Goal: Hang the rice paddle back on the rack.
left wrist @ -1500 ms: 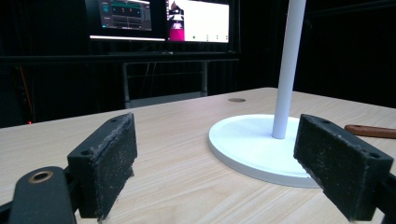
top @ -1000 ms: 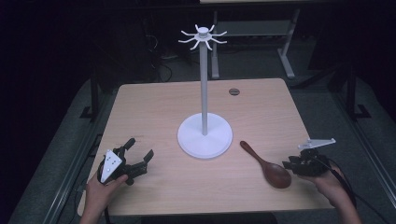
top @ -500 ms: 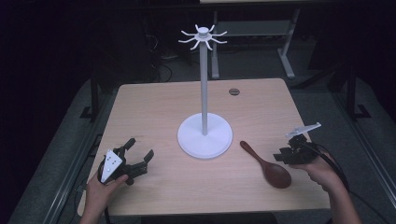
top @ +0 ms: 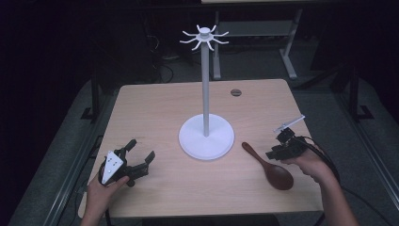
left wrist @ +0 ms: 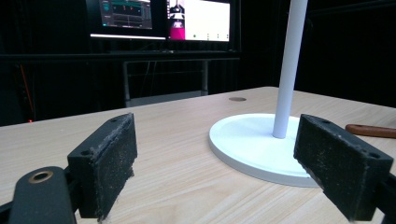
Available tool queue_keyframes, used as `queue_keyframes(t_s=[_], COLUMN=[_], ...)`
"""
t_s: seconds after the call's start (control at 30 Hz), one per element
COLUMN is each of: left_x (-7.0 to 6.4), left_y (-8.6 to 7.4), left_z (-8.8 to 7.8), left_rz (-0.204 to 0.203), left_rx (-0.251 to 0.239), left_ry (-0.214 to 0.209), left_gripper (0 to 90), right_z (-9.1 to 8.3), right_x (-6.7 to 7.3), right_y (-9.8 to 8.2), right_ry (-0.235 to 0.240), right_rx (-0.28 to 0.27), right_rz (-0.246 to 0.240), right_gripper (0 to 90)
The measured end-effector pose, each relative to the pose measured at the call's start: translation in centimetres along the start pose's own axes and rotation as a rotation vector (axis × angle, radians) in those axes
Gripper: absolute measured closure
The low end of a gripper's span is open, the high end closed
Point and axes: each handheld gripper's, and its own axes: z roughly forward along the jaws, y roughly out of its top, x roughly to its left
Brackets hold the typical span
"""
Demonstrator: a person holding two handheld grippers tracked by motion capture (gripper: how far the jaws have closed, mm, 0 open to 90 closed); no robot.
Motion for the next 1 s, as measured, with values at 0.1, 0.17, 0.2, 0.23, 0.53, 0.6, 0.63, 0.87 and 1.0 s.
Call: queue_keyframes(t_s=[0.1, 0.17, 0.2, 0.23, 0.53, 0.6, 0.63, 0.87, 1.0], left_x=[0.0, 0.0, 0.0, 0.0, 0.0, 0.0, 0.0, 0.0, -0.1], left_y=[0.0, 0.0, 0.0, 0.0, 0.0, 0.0, 0.0, 0.0, 0.0], left_z=[0.0, 0.0, 0.0, 0.0, 0.0, 0.0, 0.0, 0.0, 0.0], left_rz=[0.001, 0.002, 0.002, 0.002, 0.004, 0.003, 0.001, 0.004, 0.004], left_rx=[0.0, 0.0, 0.001, 0.0, 0.0, 0.001, -0.001, 0.002, 0.0], left_ry=[0.0, -0.001, -0.001, -0.001, -0.004, -0.004, -0.004, -0.004, -0.005], left_gripper=[12.9, 12.9, 12.9, 12.9, 12.9, 12.9, 12.9, 12.9, 12.9], right_z=[0.4, 0.9, 0.9, 1.3, 2.9, 3.1, 3.4, 4.3, 4.9], right_x=[0.2, 0.3, 0.3, 0.4, 1.2, 1.4, 1.5, 1.8, 2.1], right_y=[0.8, 1.6, 1.6, 2.1, 3.5, 3.5, 3.5, 3.3, 3.4], right_ry=[0.003, 0.015, 0.015, 0.017, -0.006, 0.006, 0.011, -0.007, -0.019], right_rx=[0.026, 0.053, 0.053, 0.074, 0.175, 0.194, 0.21, 0.254, 0.277], right_rz=[-0.006, 0.003, 0.003, 0.001, -0.033, -0.032, -0.029, -0.045, -0.056], right_gripper=[60.9, 61.2, 61.2, 61.9, 64.9, 66.4, 66.9, 67.0, 70.4])
